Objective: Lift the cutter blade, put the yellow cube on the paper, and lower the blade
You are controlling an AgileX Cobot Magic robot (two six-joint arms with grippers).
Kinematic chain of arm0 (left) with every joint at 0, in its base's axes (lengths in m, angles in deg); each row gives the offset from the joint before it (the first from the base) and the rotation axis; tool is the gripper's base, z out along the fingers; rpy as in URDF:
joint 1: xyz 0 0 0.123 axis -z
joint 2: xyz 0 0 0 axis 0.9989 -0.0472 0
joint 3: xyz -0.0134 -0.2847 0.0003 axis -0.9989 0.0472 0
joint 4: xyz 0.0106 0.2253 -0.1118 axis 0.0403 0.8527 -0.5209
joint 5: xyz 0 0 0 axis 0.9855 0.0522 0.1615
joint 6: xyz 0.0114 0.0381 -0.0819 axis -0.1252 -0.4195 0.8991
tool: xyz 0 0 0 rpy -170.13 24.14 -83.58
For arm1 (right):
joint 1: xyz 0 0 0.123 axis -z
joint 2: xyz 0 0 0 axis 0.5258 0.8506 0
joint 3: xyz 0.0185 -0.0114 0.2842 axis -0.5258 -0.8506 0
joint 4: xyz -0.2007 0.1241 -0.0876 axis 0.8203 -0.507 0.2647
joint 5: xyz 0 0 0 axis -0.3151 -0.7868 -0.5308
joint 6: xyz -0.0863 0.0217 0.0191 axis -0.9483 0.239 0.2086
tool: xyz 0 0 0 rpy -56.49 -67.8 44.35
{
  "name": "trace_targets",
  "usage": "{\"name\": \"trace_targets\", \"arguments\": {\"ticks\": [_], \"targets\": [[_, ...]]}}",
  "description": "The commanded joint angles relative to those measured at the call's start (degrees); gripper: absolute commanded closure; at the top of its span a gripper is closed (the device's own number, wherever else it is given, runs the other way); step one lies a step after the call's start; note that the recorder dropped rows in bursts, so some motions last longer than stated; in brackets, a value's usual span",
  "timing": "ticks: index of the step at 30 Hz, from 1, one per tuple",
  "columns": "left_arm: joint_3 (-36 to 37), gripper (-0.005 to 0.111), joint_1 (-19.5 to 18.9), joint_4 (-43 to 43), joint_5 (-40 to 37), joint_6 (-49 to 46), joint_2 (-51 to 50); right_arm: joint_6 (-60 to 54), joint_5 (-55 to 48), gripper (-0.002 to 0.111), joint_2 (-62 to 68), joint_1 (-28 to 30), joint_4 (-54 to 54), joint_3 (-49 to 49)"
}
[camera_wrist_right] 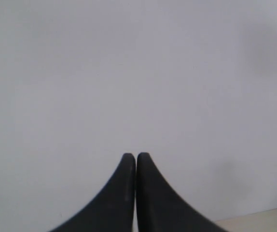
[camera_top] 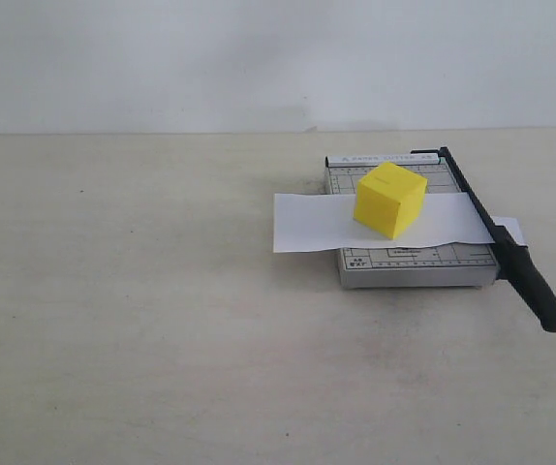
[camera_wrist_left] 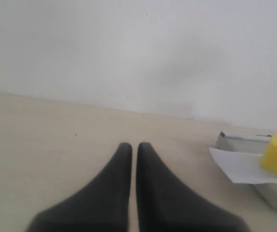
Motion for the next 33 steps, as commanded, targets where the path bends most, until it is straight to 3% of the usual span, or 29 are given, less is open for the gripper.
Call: {"name": "trace_targets", "arguments": {"ticks": [1,33], "targets": [[0.2,0.102,-0.2,2.3,-0.2,-15.7,0.1,-0.5,0.1,0.107,-0.2,0.4,0.1,-0.3],[0.2,0.102,-0.2,-1.4,-2.5,-15.4,0.1,-0.5,-0.1,0.107,-0.2,0.4,0.1,-0.3]]}}
